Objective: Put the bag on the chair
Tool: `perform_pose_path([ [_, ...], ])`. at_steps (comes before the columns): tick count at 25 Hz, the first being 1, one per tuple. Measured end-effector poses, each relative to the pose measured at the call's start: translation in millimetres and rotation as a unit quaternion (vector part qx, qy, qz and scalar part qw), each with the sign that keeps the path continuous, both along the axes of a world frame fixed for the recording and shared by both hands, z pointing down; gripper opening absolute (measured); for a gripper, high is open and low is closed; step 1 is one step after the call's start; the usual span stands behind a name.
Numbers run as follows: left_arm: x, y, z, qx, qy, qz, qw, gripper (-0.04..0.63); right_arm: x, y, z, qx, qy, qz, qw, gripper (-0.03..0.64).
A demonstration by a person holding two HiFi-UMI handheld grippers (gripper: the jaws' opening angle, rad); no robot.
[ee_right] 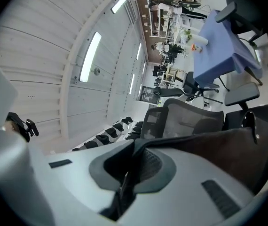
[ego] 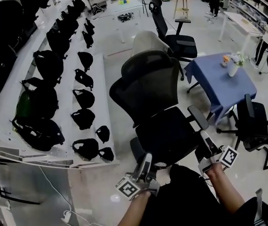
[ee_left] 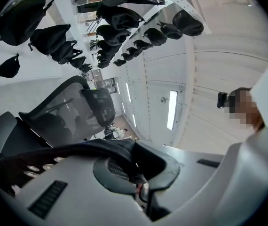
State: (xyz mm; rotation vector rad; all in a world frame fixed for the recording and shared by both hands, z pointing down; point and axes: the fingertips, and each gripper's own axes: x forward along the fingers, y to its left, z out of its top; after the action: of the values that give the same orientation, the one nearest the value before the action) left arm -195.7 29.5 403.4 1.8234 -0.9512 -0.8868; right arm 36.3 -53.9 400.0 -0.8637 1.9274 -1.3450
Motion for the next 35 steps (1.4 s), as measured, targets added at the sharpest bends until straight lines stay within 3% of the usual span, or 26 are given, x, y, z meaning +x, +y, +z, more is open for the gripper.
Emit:
perform_pose_path([
  [20,-8,-146,12,-0.029,-0.017,-0.096,0.9948,0.014,-11,-166,24,-0.010,-0.034,-0.084,0.996,0.008],
  [35,-7,-203,23,-0.037,-0.018,-0.143,0.9889,0.014,-19,-238,40,-0.020,-0.051,-0.135,0.989,0.008],
])
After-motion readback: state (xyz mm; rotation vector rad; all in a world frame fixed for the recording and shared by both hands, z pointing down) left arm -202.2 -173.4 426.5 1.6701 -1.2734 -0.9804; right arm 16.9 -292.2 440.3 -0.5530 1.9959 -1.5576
